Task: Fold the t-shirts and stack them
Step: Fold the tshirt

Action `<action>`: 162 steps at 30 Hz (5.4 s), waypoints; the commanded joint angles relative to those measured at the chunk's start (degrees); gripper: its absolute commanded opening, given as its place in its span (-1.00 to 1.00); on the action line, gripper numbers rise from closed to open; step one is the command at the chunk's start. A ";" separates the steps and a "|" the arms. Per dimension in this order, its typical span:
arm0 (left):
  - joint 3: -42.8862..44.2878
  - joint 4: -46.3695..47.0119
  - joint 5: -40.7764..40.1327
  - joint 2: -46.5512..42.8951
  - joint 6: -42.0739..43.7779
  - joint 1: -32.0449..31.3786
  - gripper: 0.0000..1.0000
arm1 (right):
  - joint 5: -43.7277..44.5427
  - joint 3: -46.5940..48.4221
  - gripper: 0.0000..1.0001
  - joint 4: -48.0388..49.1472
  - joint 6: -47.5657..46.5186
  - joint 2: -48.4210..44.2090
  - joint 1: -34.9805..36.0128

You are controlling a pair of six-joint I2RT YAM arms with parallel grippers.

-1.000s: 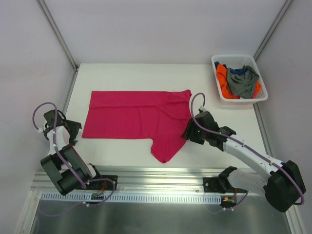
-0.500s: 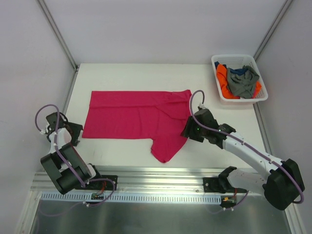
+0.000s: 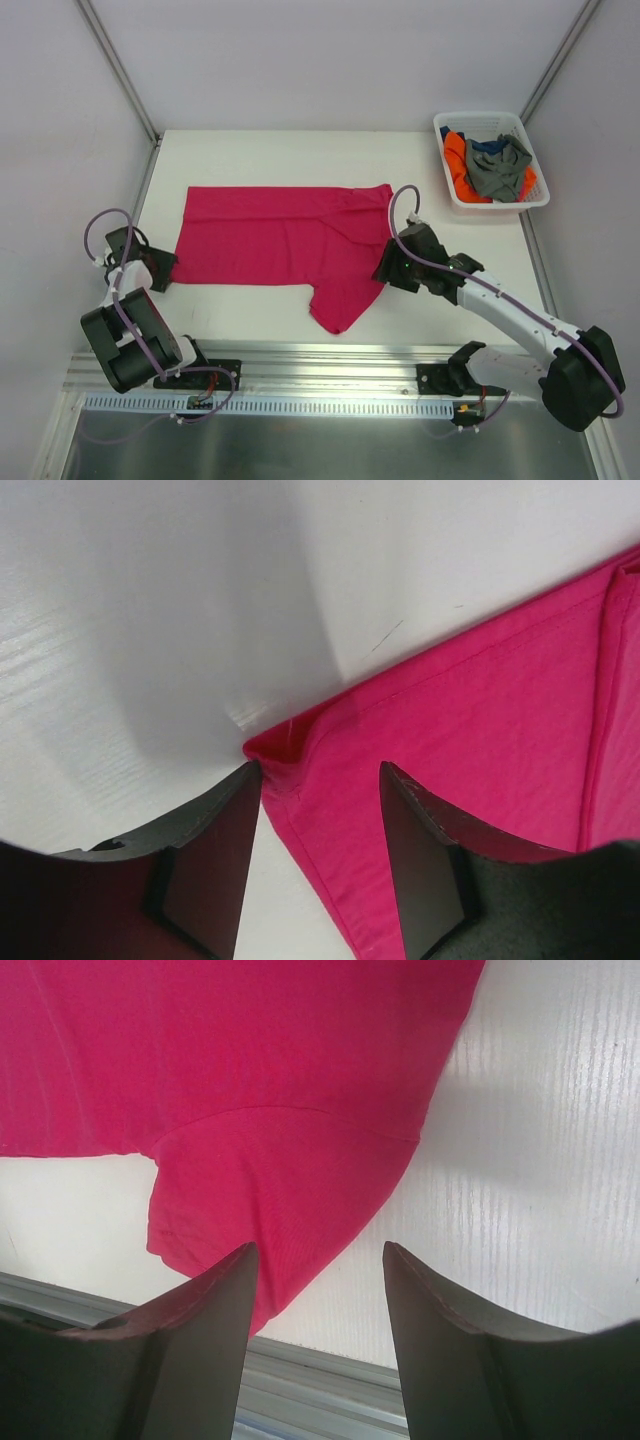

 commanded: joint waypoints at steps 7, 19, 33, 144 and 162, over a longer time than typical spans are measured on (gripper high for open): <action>-0.89 0.98 -2.25 0.83 -1.14 -0.22 -0.87 | -0.76 1.68 0.14 -1.99 0.46 -3.17 0.58; -4.40 0.72 -6.73 -6.36 -2.20 -0.30 -1.00 | 2.22 0.19 0.19 -1.64 7.48 -3.61 17.60; -6.42 -0.16 -7.43 -7.51 -4.92 -0.30 -1.00 | 10.13 15.21 0.22 -9.19 7.84 20.90 29.93; 24.95 -8.16 -29.76 13.14 1.32 -13.40 -1.00 | 3.37 53.18 -0.99 -12.00 -34.69 42.18 -3.73; 28.73 -7.63 -30.29 17.90 2.11 -16.39 -1.00 | 1.52 57.22 -0.99 -14.02 -38.39 42.63 -6.36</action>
